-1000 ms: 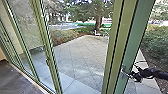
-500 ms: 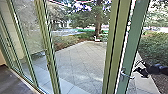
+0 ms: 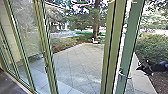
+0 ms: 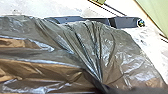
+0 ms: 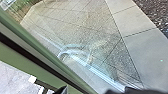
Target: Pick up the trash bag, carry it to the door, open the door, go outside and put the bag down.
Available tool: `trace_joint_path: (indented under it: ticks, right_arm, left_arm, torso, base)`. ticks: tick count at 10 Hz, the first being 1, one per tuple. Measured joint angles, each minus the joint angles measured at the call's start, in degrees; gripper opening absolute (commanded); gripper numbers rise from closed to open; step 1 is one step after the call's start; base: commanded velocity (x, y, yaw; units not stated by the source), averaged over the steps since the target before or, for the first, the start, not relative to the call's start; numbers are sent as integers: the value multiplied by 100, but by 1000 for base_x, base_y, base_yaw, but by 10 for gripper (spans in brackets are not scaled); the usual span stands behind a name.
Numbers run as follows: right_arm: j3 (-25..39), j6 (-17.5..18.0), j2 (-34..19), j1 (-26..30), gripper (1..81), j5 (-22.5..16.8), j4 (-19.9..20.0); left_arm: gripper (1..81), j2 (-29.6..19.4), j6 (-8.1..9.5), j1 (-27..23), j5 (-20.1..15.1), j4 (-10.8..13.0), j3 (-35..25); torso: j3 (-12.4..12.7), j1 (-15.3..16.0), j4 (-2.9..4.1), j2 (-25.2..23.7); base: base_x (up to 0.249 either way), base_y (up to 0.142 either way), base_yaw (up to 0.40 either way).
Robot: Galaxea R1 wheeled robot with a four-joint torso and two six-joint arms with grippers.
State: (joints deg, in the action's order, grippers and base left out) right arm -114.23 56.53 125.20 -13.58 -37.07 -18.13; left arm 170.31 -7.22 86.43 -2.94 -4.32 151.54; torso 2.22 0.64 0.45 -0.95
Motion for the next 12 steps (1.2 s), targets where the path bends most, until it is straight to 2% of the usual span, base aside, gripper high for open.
trace_joint_path:
  ticks: [2,3,5,8,12]
  right_arm:
    - [188,2,-157,107,811,-124,-133]
    - [265,2,-202,155,811,-171,-207]
    - [411,11,-282,232,811,-358,-445]
    - [393,48,-67,208,811,-471,-979]
    - [-162,-22,316,195,811,-435,-1191]
  left_arm:
    - [10,28,0,15,-4,2,0]
    - [10,30,0,15,-6,0,0]
    - [10,30,0,28,-4,0,0]
    - [10,30,0,45,-65,-6,0]
    - [10,26,0,45,-69,-122,0]
  torso:
    - [207,-6,-172,-2]
    - [269,-6,-227,-2]
    - [299,-15,-240,-7]
    - [299,-17,-242,-9]
    - [301,-22,-242,-11]
  base:
    - [0,0,0]
    - [0,0,0]
    - [0,0,0]
    - [0,0,0]
    - [0,0,0]
